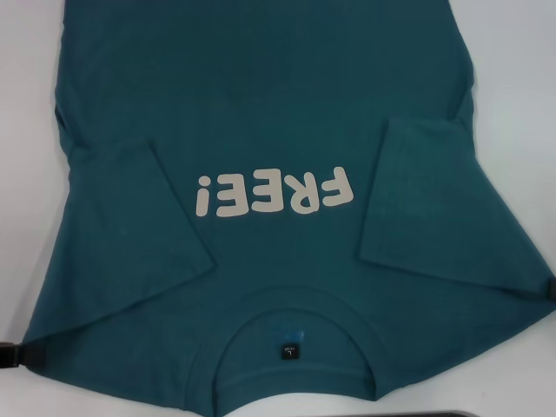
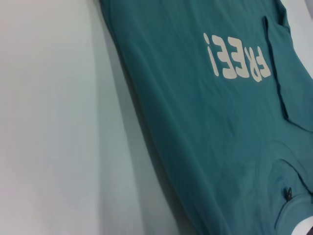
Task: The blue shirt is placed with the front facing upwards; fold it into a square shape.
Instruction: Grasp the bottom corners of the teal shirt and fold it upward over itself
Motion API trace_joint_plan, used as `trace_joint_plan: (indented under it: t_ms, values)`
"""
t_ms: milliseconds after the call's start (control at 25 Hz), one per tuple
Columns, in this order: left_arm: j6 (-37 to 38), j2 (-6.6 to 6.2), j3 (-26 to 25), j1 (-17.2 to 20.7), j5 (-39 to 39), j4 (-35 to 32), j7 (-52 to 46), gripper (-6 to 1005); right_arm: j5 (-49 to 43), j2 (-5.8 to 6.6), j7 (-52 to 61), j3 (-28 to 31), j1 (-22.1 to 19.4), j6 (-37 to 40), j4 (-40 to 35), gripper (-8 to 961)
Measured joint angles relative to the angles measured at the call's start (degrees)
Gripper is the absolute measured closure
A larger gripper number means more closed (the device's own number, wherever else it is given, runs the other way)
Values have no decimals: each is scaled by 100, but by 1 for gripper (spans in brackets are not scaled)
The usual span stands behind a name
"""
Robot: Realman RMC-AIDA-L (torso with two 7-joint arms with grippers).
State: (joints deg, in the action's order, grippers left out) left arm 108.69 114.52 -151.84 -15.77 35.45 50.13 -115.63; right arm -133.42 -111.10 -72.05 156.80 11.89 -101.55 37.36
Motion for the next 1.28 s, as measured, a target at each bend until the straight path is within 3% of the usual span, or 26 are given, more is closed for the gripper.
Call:
trace_joint_plan:
  t_ms: [600,960,1280]
  values:
    - [-30,41,-116,-228,47,-33,102,970,9,-7,-51,292,199,-13,-1,946]
    - [-135,25,-373,-909,420,-82,88,971,43,-39,-82,398,607,86,-44,947]
    - [-929,13,-302,-1796,478,-314,-205,970,253,-112,3,390,1062,424,-60,947]
